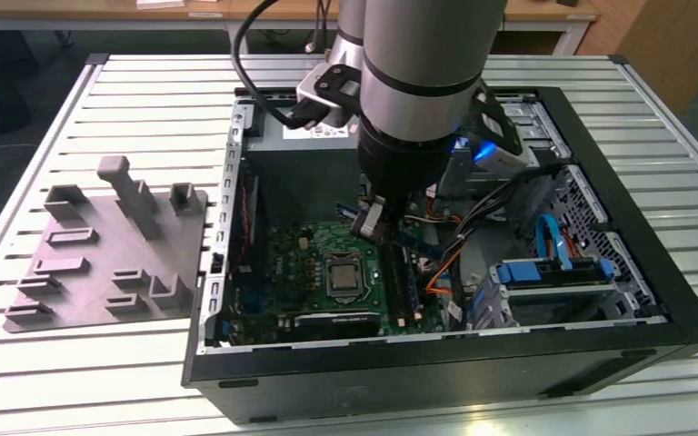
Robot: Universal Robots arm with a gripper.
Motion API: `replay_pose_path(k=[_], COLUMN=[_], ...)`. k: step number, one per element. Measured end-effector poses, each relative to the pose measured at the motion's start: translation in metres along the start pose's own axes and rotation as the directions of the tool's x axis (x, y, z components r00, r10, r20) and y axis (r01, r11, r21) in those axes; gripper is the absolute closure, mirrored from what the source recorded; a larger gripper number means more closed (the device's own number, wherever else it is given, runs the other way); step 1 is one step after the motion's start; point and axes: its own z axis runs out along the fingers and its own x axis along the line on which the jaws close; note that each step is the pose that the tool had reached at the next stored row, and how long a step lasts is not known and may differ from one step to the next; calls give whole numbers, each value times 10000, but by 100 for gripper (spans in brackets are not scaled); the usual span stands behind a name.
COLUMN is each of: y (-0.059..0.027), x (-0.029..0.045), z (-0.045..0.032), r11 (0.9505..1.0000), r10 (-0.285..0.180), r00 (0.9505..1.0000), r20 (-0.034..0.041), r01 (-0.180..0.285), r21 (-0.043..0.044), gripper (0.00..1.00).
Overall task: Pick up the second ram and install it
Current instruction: 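Insert the second ram into the second slot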
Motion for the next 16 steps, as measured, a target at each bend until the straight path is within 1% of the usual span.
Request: replay_pose_path(k=[4,8,12,16], y=[0,0,0,0], x=[0,0,1,1], z=[2,5,7,9], r11=[9994,9976,9945,9903], r10=[339,691,1047,1386], r00=[9994,9976,9945,9903], r20=[12,27,41,56], r01=[-339,-692,-1047,-1387], r21=[31,62,93,122], gripper=[86,86,86,86])
